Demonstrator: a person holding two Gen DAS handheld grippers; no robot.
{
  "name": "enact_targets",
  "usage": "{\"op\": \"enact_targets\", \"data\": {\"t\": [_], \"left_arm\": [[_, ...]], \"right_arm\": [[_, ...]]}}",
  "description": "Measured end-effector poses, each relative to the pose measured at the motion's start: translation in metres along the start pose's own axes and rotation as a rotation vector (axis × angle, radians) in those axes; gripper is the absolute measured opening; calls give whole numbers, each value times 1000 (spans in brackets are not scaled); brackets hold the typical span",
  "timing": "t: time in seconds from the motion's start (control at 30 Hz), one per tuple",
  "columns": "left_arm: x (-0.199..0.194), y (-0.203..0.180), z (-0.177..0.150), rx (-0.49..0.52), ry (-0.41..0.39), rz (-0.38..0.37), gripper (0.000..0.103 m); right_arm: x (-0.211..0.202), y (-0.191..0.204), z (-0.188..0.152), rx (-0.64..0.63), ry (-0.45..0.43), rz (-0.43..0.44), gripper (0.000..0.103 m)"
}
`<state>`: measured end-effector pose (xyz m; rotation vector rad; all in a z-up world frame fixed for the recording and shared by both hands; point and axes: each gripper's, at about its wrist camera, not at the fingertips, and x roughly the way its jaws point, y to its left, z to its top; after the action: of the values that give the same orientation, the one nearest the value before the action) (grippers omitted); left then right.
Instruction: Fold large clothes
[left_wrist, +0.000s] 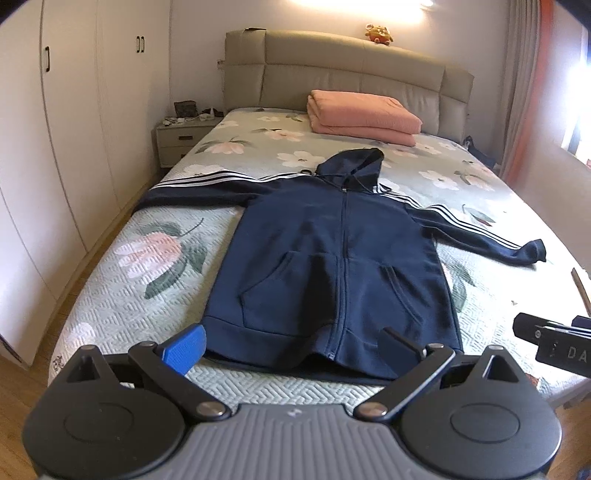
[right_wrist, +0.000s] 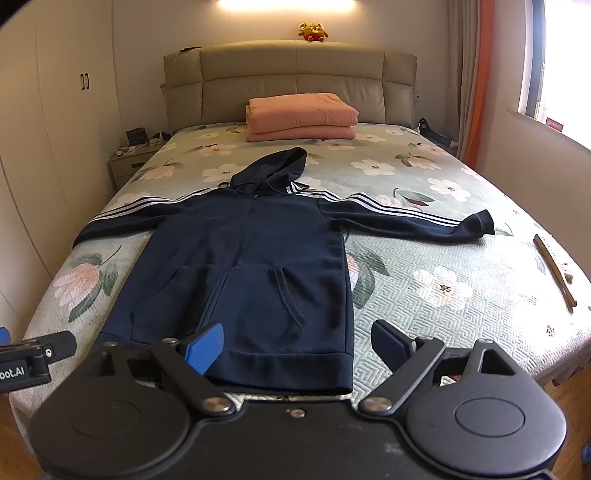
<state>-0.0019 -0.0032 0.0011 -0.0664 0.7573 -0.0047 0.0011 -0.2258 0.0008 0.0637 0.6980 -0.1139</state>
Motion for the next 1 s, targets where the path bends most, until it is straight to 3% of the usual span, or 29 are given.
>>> {"op": "enact_targets", "data": {"t": [1.0], "left_arm": [[-5, -1, -1, 0, -6, -19, 100]], "right_arm": [[-10, 10, 0, -38, -5, 28, 103]]}}
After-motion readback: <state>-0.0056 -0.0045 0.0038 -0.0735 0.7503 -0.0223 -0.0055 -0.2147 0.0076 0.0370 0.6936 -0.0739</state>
